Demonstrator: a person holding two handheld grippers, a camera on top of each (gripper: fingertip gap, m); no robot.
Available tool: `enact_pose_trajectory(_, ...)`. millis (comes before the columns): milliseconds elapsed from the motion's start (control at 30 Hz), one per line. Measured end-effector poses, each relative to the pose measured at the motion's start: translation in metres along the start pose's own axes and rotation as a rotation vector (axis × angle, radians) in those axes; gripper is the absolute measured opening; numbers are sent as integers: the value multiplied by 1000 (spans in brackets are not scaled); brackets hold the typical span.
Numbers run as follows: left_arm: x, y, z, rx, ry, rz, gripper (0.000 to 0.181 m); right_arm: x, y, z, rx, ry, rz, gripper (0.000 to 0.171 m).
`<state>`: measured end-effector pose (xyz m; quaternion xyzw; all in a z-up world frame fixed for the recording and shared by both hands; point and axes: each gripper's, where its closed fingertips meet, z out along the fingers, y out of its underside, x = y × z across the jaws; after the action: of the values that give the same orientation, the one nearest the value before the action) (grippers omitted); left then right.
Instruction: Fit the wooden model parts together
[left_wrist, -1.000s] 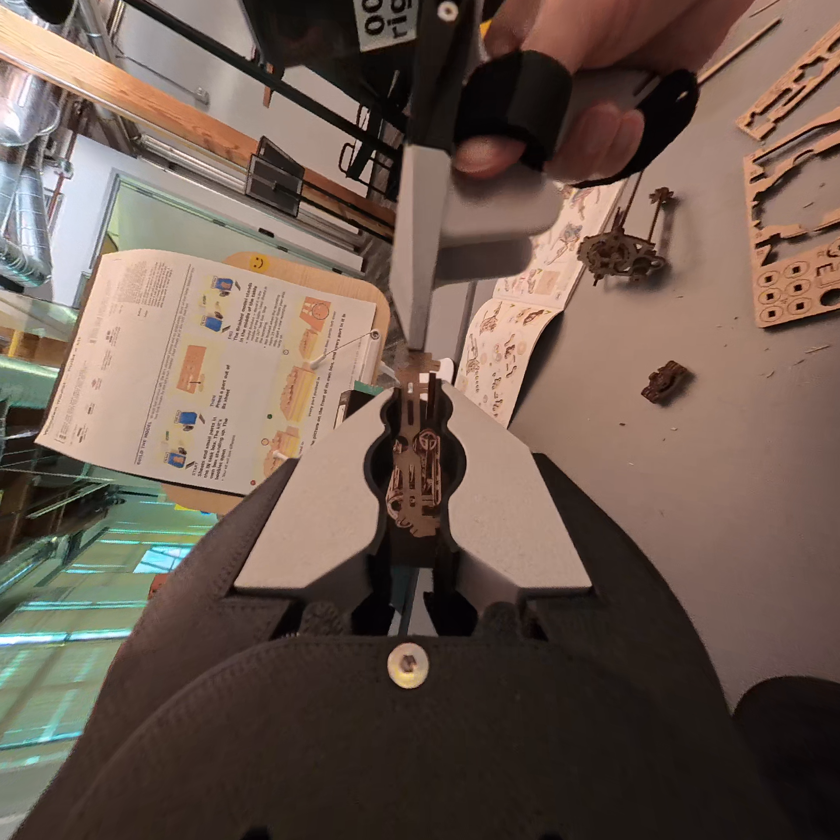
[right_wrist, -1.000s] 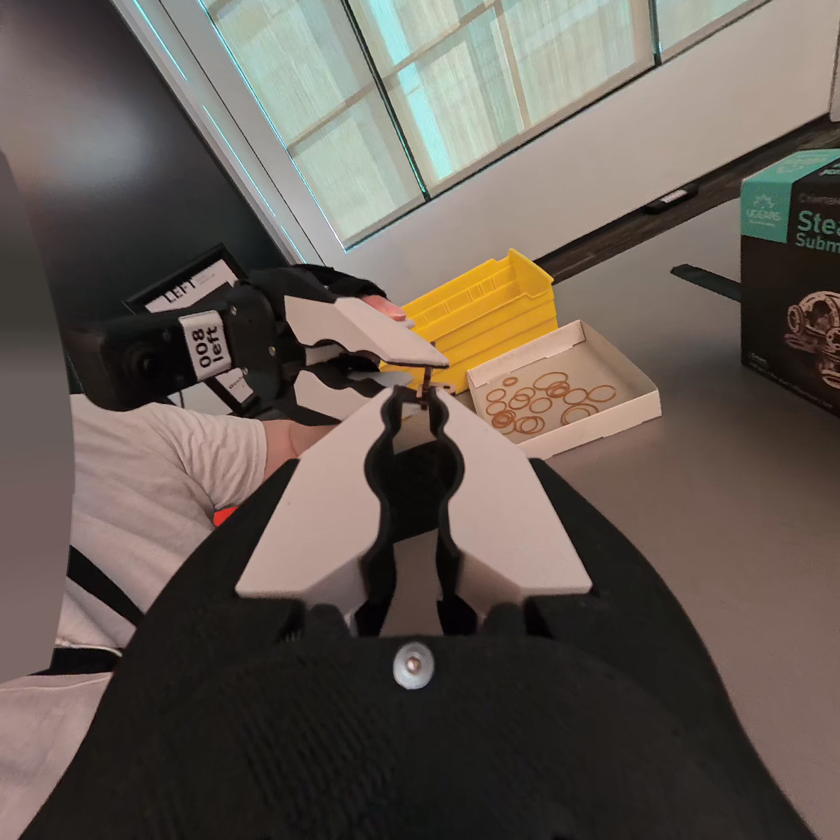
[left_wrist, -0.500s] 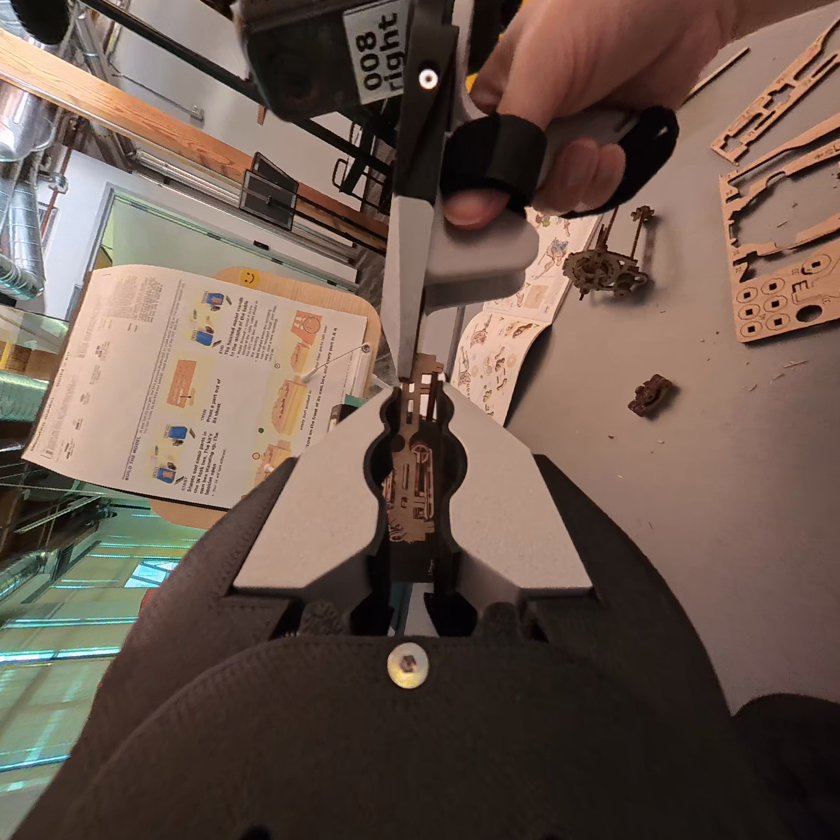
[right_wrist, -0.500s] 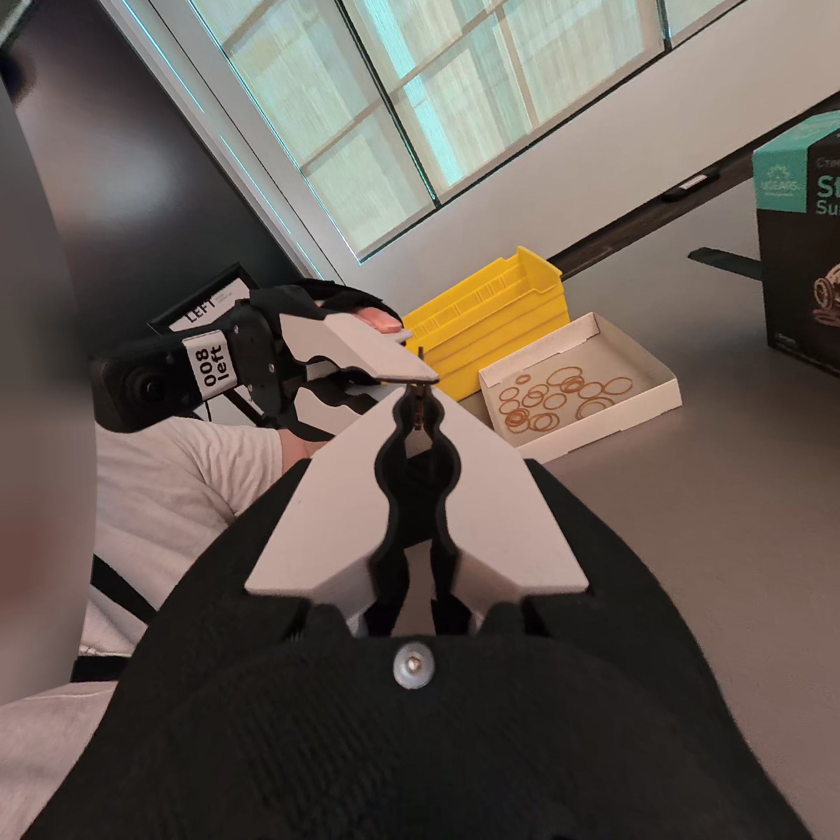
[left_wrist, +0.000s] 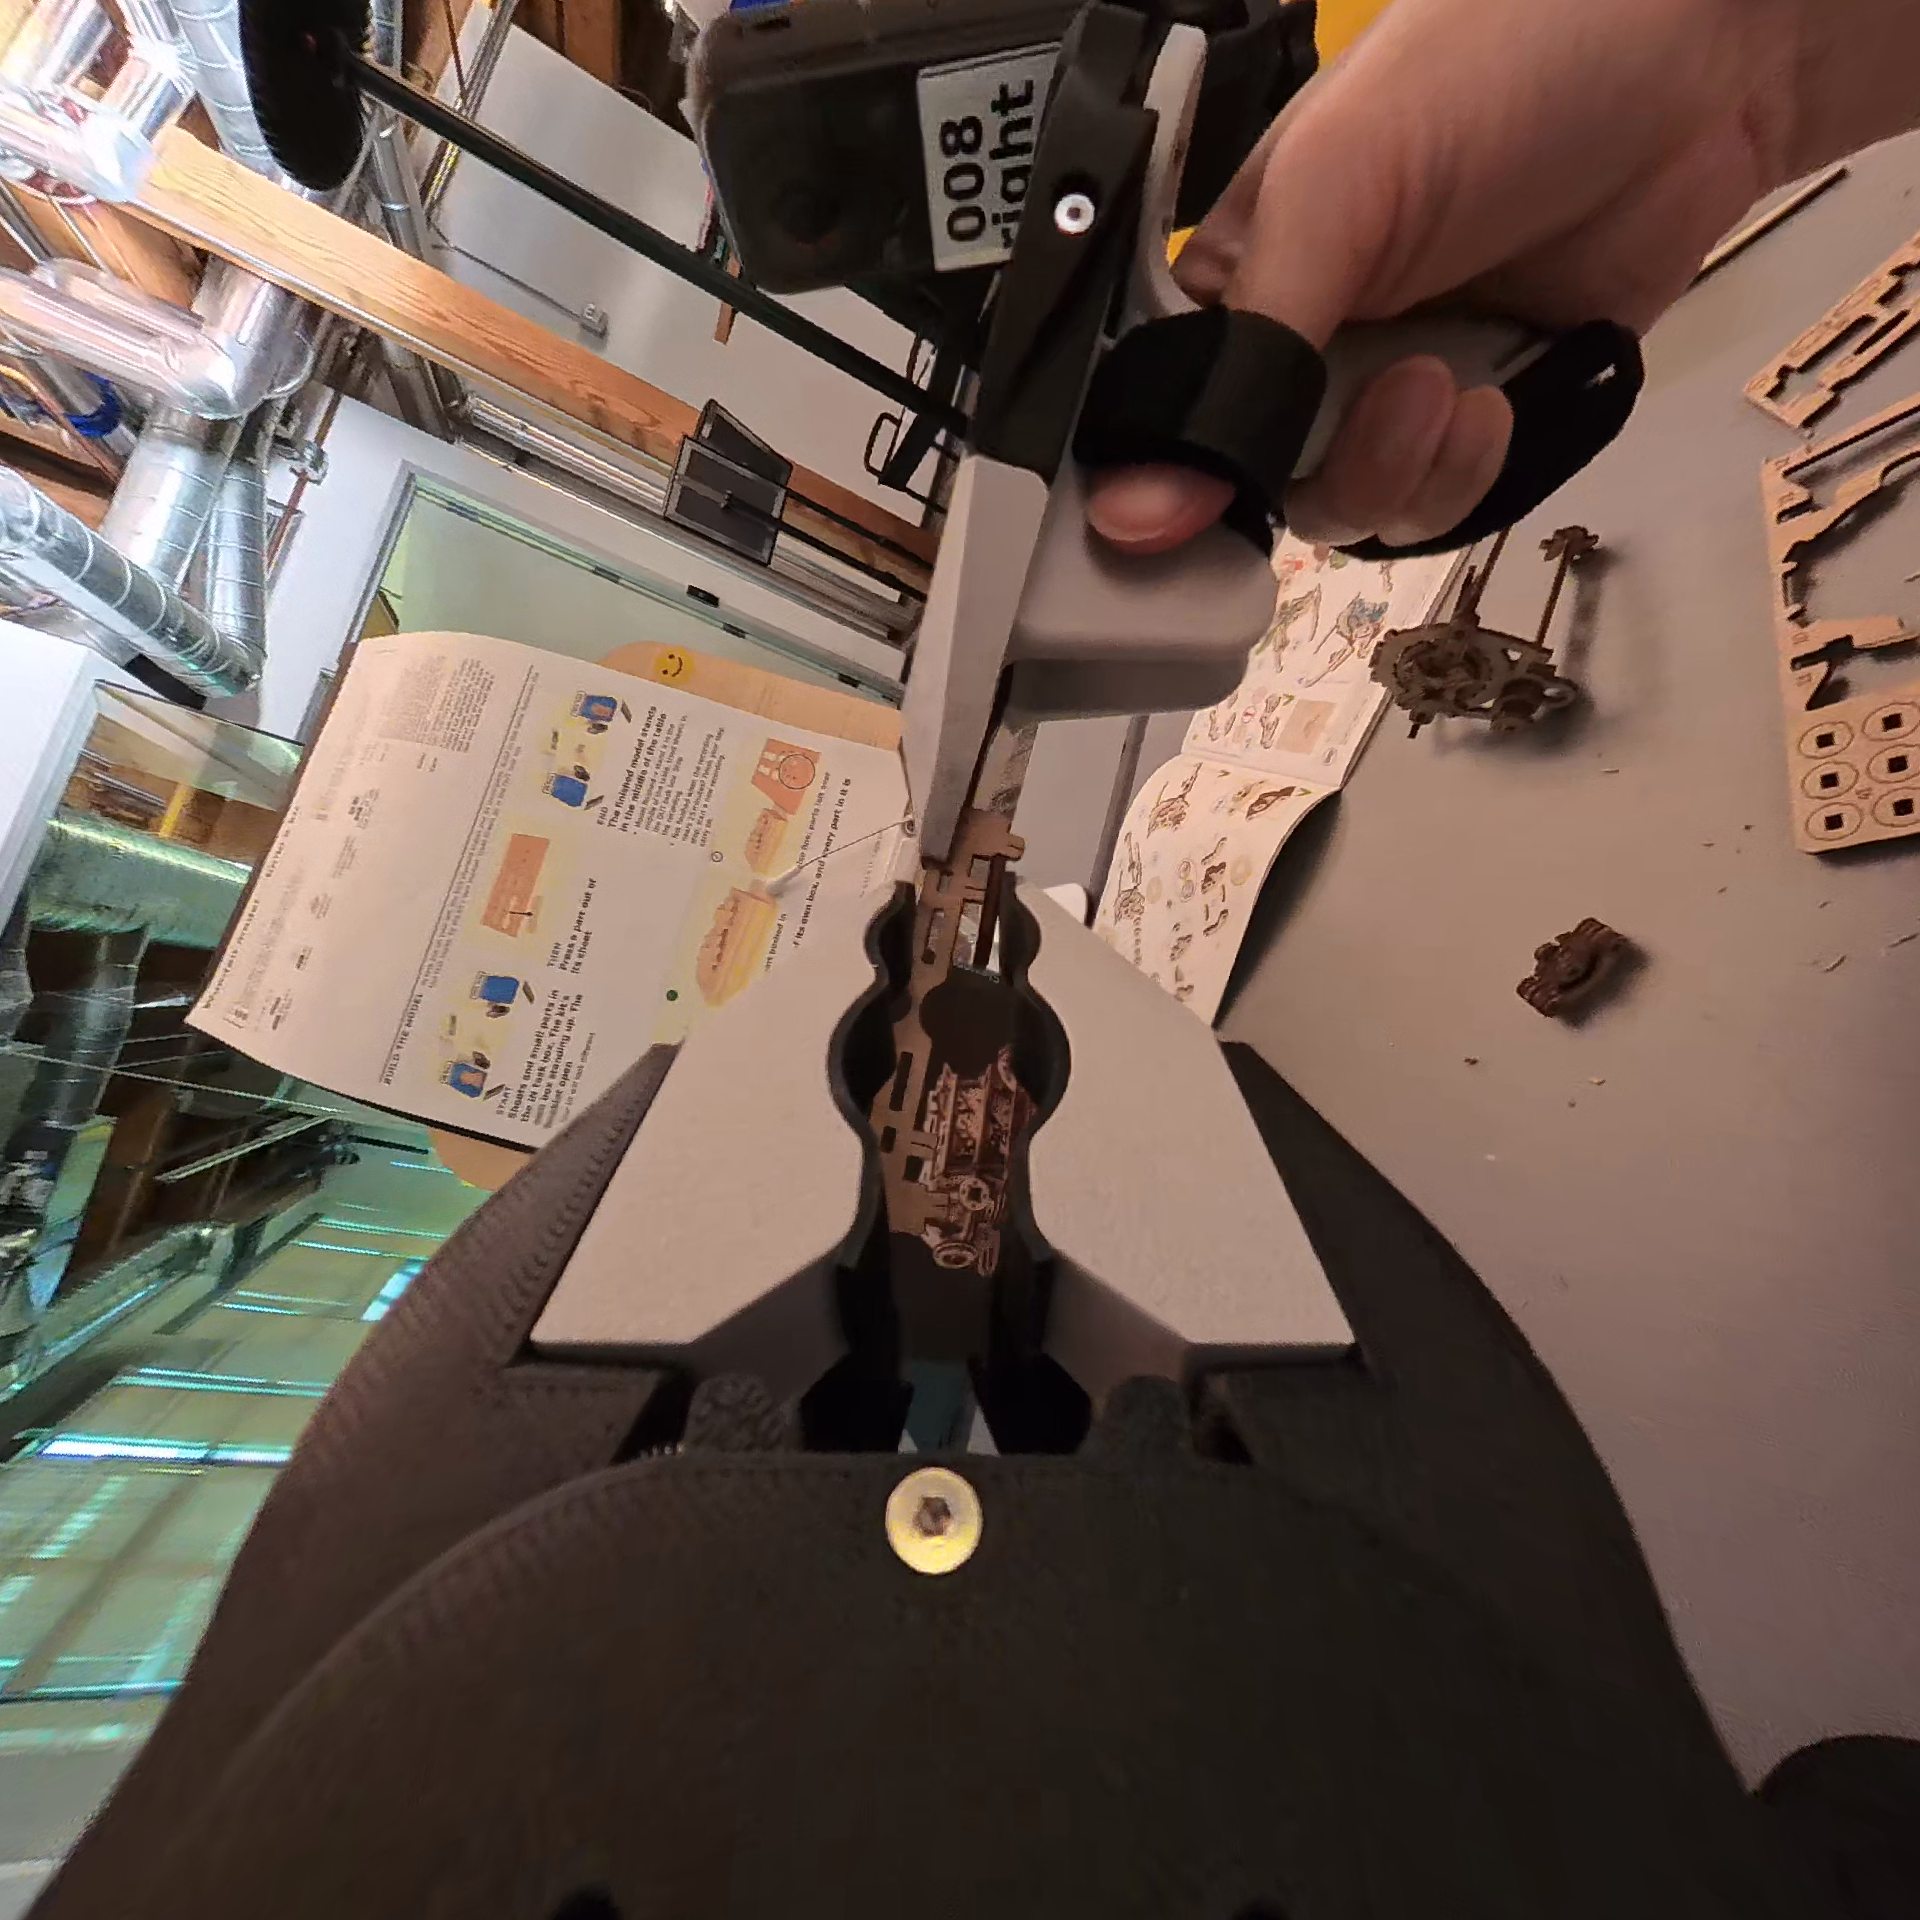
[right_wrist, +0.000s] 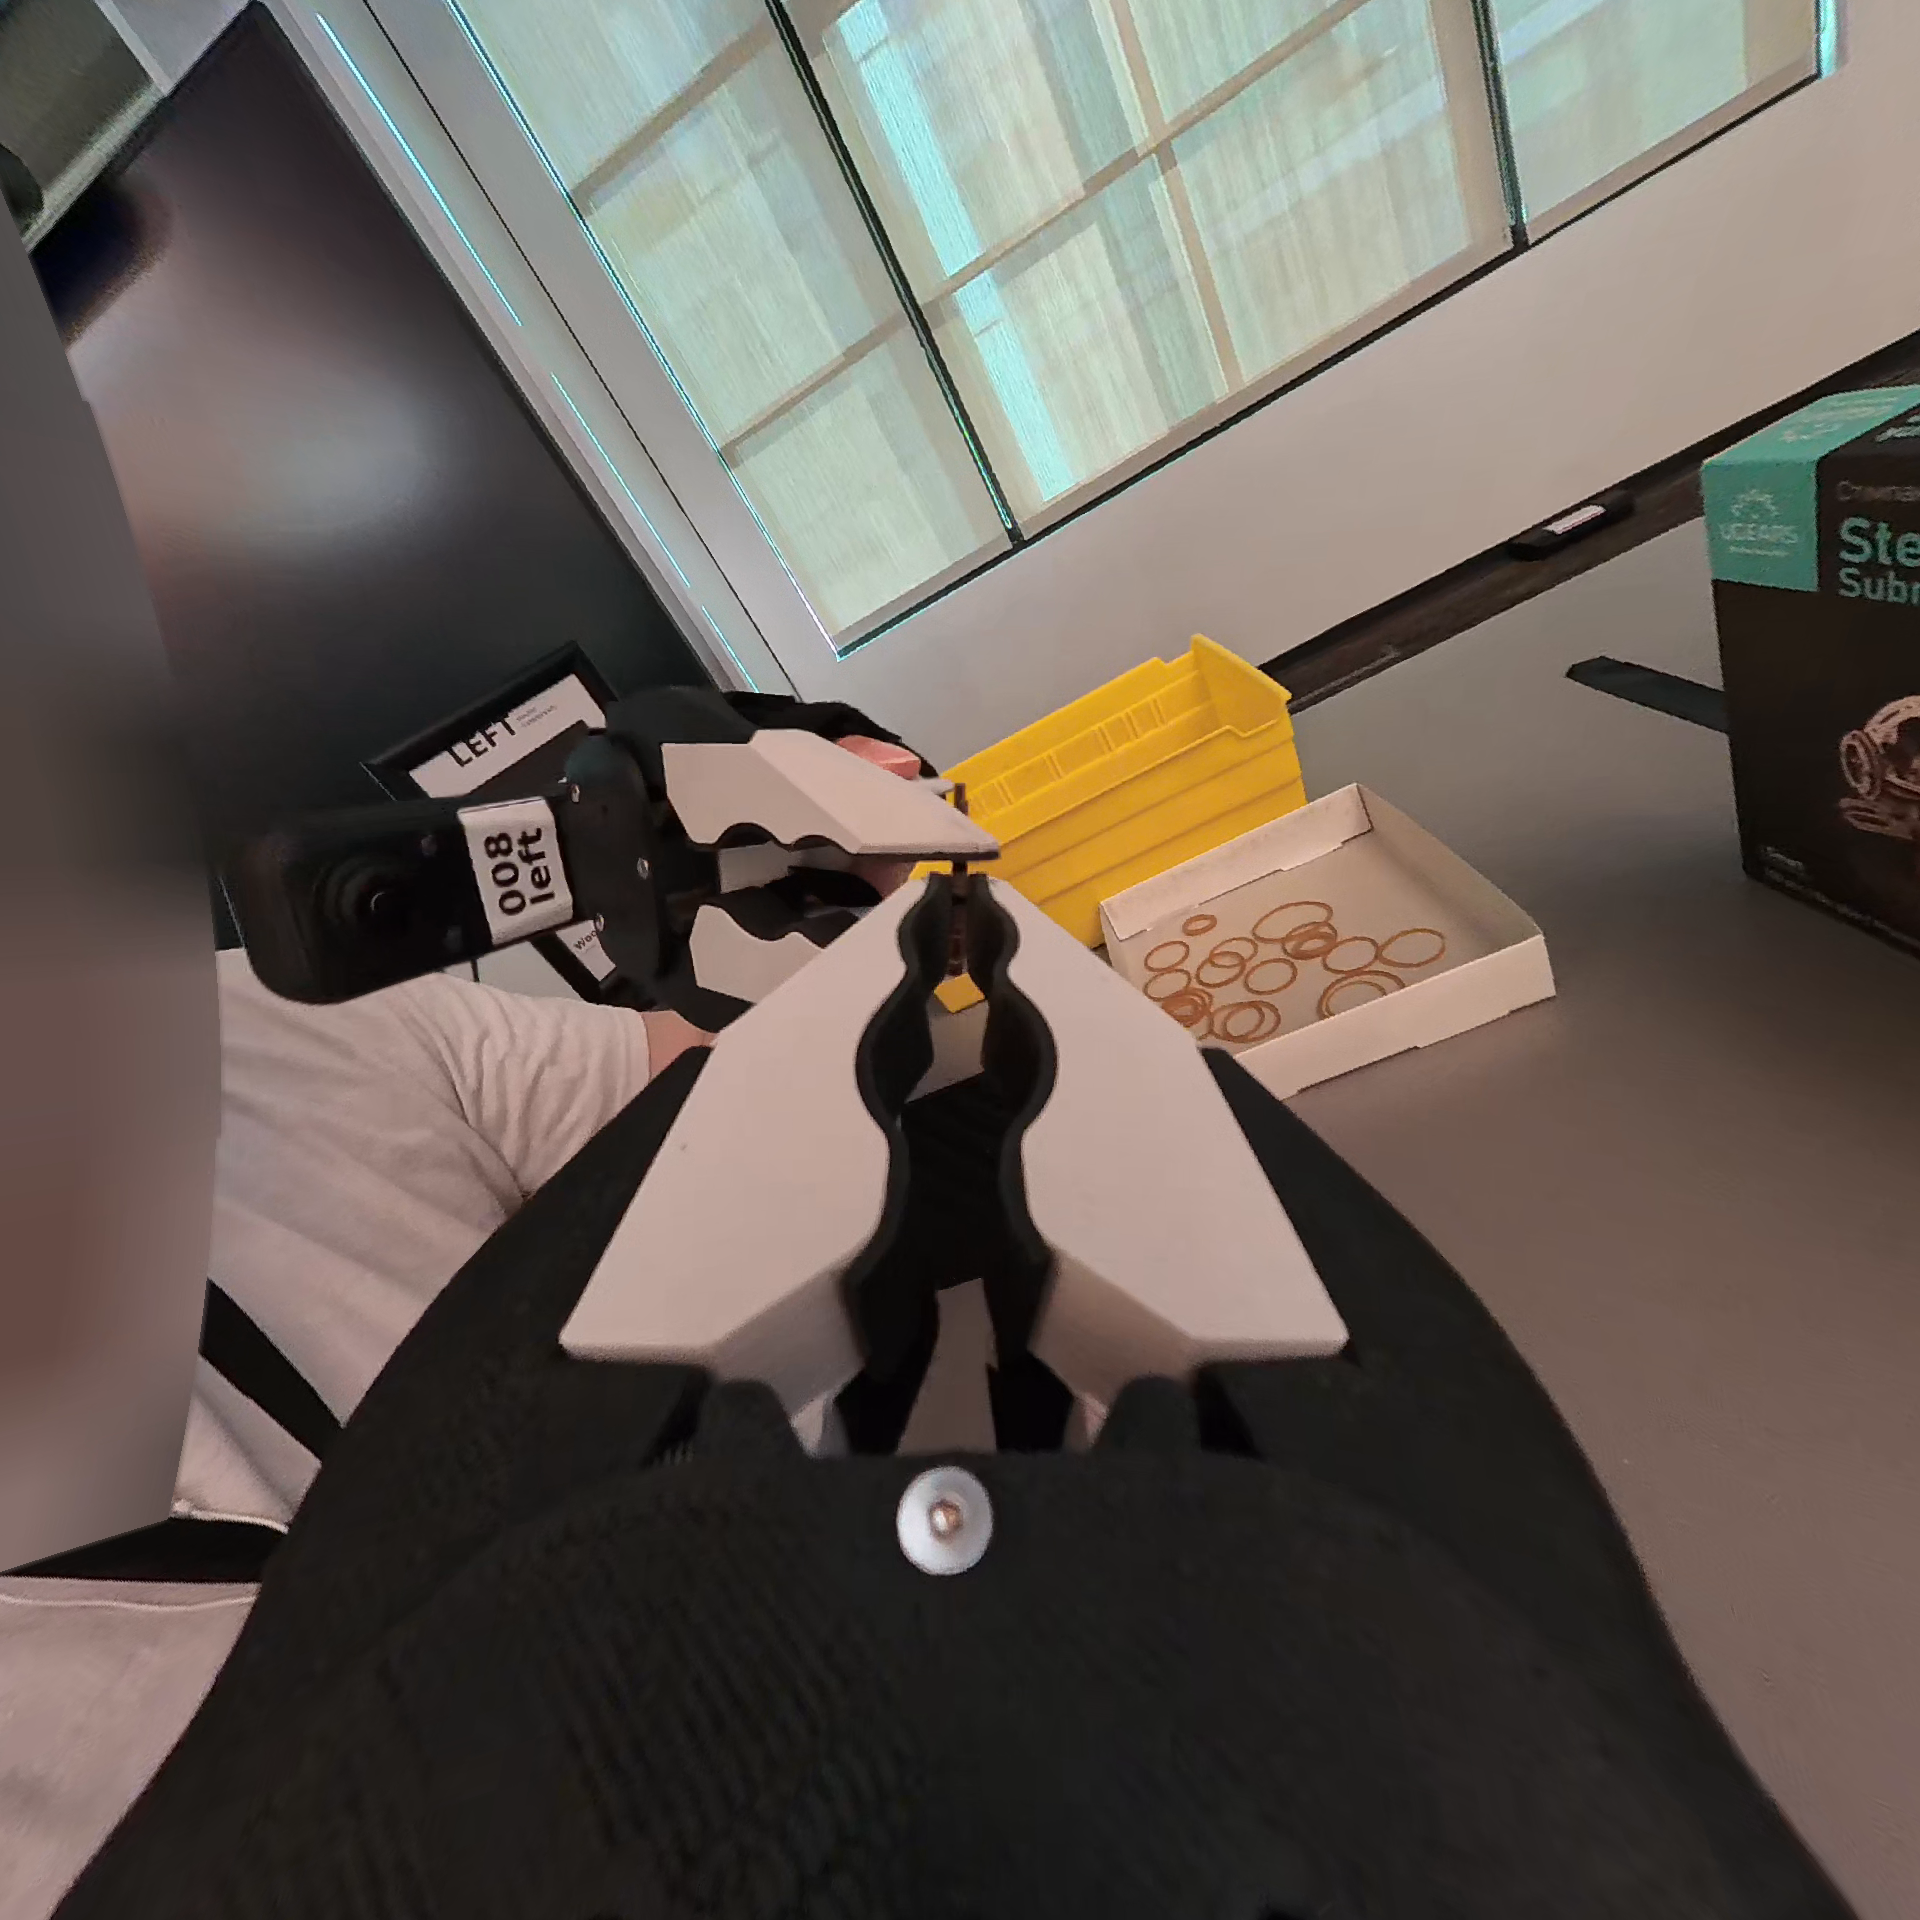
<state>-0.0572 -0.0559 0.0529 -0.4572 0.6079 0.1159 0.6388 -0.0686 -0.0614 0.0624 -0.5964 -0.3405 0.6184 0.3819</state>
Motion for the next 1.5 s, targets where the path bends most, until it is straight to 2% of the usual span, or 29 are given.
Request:
enact_pose_trajectory(767, -1, 2, 0, 4, 54, -114, 14, 1, 0, 2, 1, 49, -69, 3)
enact_pose_trajectory(833, 5, 7, 0, -22, 93, -42, 13, 5, 6, 4, -29, 58, -51, 3)
enact_pose_trajectory(900, 4, 4, -1, 0, 63, -6, 13, 2, 3, 3, -39, 27, -23, 3)
enact_pose_trajectory(1100, 13, 3, -1, -8, 97, 44, 13, 2, 11, 0, -135, 78, -148, 3)
enact_pose_trajectory(1200, 18, 3, -2, 0, 146, -1, 13, -2, 15, -3, -176, 64, -205, 10)
enact_pose_trajectory(1300, 24, 7, -1, -12, 204, -59, 13, -8, 15, -6, -194, 54, -299, 29)
enact_pose_trajectory(1433, 25, 3, 0, 11, 247, -168, 13, -5, 19, -10, -254, 139, -489, 29)
enact_pose_trajectory(1500, 25, -1, -2, 29, 269, -226, 13, -4, 24, -10, -282, 150, -510, 29)
